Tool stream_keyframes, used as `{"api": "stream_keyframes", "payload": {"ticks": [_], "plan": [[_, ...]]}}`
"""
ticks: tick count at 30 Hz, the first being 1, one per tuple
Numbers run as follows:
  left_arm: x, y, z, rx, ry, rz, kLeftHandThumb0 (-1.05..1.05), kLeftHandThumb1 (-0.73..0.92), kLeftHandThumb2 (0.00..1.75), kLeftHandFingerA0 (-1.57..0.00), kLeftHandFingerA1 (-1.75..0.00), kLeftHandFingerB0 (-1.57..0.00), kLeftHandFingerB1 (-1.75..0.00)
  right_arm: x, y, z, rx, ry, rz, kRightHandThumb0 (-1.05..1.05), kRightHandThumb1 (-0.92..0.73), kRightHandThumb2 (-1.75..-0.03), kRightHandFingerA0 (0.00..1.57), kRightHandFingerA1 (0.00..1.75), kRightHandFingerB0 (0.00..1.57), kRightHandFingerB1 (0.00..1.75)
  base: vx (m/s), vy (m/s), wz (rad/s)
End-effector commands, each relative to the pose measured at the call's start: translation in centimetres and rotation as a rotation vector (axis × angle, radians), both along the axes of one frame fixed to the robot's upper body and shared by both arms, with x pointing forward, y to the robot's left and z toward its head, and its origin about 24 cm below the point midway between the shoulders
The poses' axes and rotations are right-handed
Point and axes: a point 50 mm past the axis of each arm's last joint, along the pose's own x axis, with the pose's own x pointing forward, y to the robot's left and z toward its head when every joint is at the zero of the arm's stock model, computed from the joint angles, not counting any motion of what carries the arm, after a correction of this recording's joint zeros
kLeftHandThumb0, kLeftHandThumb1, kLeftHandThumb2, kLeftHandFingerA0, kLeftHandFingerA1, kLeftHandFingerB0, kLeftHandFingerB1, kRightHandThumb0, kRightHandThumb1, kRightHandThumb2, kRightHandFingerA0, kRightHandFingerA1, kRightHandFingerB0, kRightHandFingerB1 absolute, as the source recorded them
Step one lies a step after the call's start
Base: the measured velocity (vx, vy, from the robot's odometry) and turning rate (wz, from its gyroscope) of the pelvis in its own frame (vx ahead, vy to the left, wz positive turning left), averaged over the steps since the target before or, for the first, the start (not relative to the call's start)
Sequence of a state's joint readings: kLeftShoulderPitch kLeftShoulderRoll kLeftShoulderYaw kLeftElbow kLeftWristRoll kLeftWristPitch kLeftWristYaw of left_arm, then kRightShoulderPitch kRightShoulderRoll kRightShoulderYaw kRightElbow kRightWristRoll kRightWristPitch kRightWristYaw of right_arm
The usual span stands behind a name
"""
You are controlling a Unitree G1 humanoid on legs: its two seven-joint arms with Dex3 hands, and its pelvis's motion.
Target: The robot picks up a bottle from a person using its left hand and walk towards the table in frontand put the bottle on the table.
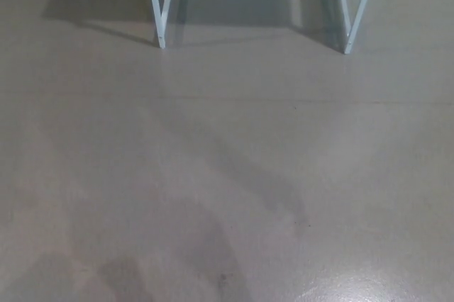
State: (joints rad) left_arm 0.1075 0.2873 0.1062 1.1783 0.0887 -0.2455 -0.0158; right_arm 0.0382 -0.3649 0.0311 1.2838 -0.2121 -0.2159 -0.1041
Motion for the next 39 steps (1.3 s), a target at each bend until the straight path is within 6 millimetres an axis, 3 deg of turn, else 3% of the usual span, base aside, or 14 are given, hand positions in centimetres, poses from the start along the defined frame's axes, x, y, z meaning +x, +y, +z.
{"api": "stream_keyframes", "payload": {"ticks": [1,4,5,7,10,11,14,16,18,21,22,24,31,39], "plan": [[-0.2,1.0,0.7,0.021,-0.047,-0.008,-0.27,0.68,0.6,-0.53,-0.42,-0.3,-0.33,0.0,-0.7,0.5,-0.028,-0.032,0.012,-0.38,-0.66,-0.6,0.72,0.54,0.52,0.42,0.0,0.0,0.0],[-0.3,0.9,0.6,-0.003,-0.06,0.008,-0.25,0.67,0.6,-0.55,-0.44,-0.29,-0.33,-0.1,-0.7,0.5,-0.018,-0.031,0.003,-0.37,-0.67,-0.6,0.71,0.52,0.53,0.42,0.0,0.0,0.0],[-0.4,0.9,0.7,0.001,-0.056,-0.006,-0.28,0.67,0.6,-0.53,-0.43,-0.29,-0.33,-0.1,-0.7,0.5,-0.023,-0.026,0.009,-0.44,-0.54,-0.85,0.67,0.64,0.46,0.54,0.0,0.0,0.0],[-0.4,0.9,0.7,0.009,-0.049,-0.025,-0.27,0.67,0.6,-0.52,-0.42,-0.29,-0.33,-0.2,-0.6,0.4,-0.025,-0.025,0.012,-0.38,-0.66,-0.6,0.73,0.53,0.51,0.42,0.0,0.0,0.0],[-0.5,0.8,0.6,-0.014,-0.058,-0.002,-0.27,0.66,0.59,-0.49,-0.41,-0.29,-0.32,-0.4,-0.7,0.4,-0.022,-0.024,0.011,-0.37,-0.66,-0.6,0.74,0.55,0.54,0.43,0.0,0.0,0.0],[-0.5,0.8,0.6,-0.029,-0.067,0.013,-0.28,0.65,0.59,-0.45,-0.4,-0.27,-0.32,-0.5,-0.7,0.4,-0.022,-0.021,0.009,-0.43,-0.54,-0.84,0.69,0.65,0.48,0.55,0.0,0.0,0.0],[-0.4,0.7,0.6,-0.079,-0.11,0.062,-0.28,0.62,0.58,-0.41,-0.39,-0.24,-0.31,-0.6,-0.7,0.4,-0.036,-0.006,0.021,-0.38,-0.66,-0.6,0.77,0.56,0.52,0.42,0.0,0.0,0.0],[-0.1,0.2,1.2,-0.106,-0.2,0.002,-0.52,0.5,0.69,-0.15,-0.37,-0.1,-0.34,-1.3,-0.6,0.2,-0.032,0.012,0.027,-0.43,-0.54,-0.84,0.68,0.64,0.48,0.55,0.0,0.0,0.0],[0.7,-0.6,2.3,-0.151,-0.322,-0.068,-0.28,0.44,0.94,-0.01,-0.48,0.0,-0.47,-1.6,-0.6,0.1,-0.033,0.02,0.03,-0.37,-0.66,-0.6,0.74,0.53,0.53,0.42,0.0,0.0,0.0],[1.5,-1.8,4.4,-0.25,-0.463,-0.172,-0.45,0.36,0.77,-0.05,-0.44,0.0,-0.36,-1.8,-0.7,0.1,-0.03,0.032,0.021,-0.35,-0.66,-0.6,0.73,0.53,0.55,0.43,0.0,0.0,0.0],[2.3,-2.8,6.5,-0.297,-0.553,-0.296,-0.56,0.55,0.62,-0.05,-0.25,-0.04,-0.2,-2.0,-0.8,0.1,-0.025,0.037,0.002,-0.34,-0.67,-0.6,0.73,0.58,0.56,0.45,0.0,0.0,0.0],[2.8,-4.1,8.7,-0.343,-0.629,-0.406,-0.61,0.42,0.78,-0.02,-0.24,-0.02,-0.19,-2.2,-1.0,0.1,-0.021,0.044,-0.016,-0.35,-0.68,-0.6,0.73,0.59,0.57,0.45,0.0,0.0,0.0],[3.5,-11.8,20.1,-0.568,-0.891,-0.893,-0.63,0.37,0.71,0.0,-0.15,0.0,0.0,-2.2,-1.0,0.1,-0.024,0.056,-0.012,-0.34,-0.66,-0.6,0.75,0.56,0.58,0.45,0.0,0.0,0.0],[2.7,-16.5,24.4,-0.644,-0.946,-1.109,-0.65,0.39,0.75,0.0,-0.17,0.0,0.0,-1.9,-0.6,-0.1,-0.01,0.049,-0.015,-0.34,-0.67,-0.6,0.74,0.57,0.57,0.45,0.0,0.0,0.0]]}}
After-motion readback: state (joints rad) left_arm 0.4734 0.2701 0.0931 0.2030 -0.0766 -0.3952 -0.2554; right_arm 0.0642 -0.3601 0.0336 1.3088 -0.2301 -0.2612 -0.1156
